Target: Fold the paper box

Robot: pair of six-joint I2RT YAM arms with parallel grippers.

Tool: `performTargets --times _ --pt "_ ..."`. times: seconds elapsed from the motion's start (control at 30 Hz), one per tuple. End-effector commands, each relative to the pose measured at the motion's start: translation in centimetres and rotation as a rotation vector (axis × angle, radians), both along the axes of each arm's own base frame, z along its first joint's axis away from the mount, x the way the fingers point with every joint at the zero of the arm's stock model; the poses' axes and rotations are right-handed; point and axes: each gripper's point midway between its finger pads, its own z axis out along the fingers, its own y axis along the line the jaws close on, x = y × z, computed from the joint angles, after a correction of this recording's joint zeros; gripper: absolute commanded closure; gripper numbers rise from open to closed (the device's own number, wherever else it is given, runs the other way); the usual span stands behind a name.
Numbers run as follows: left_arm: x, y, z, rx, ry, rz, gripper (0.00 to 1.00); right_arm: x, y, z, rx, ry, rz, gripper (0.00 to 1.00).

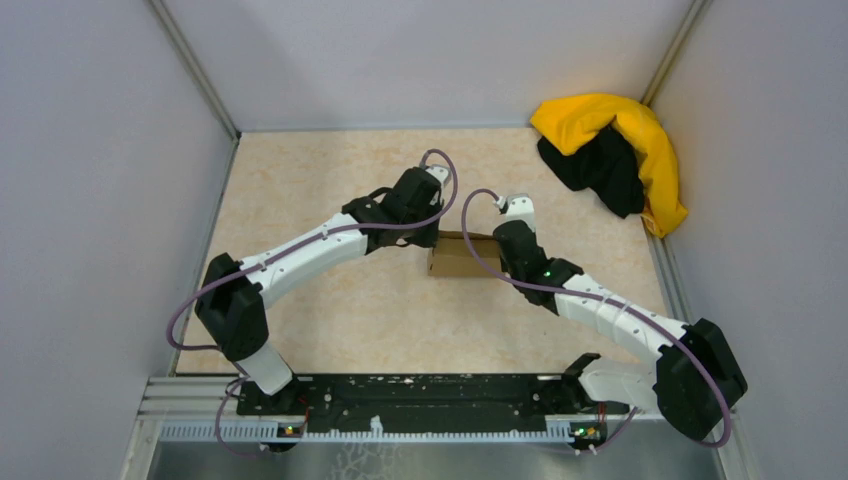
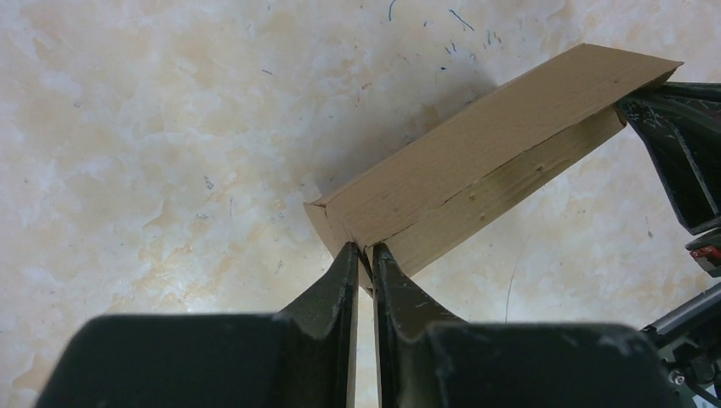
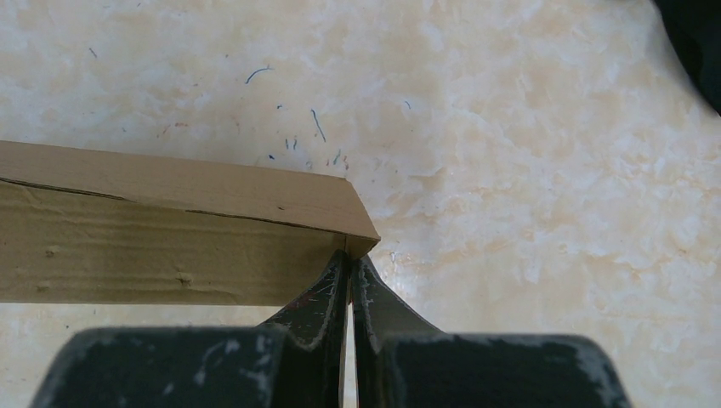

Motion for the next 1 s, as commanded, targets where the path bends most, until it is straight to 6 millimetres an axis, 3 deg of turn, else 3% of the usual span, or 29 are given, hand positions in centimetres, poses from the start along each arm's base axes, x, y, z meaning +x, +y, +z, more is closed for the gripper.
performTargets --times 0.0,0.53,0.97 --pt "-0.3 -3.1 1.9 -0.132 0.027 -0.067 0.86 0.2 2.0 0.3 0.067 -0.015 0.068 1.0" --pt "-0.7 -2.8 1.9 -0.166 0.086 -0.107 0.87 0.1 2.0 2.8 0.075 -0.088 0.104 1.0" --pt "-0.6 -2.7 2.1 -0.196 0.118 -0.114 0.87 0.0 2.4 2.5 0.066 -0.082 0.109 1.0"
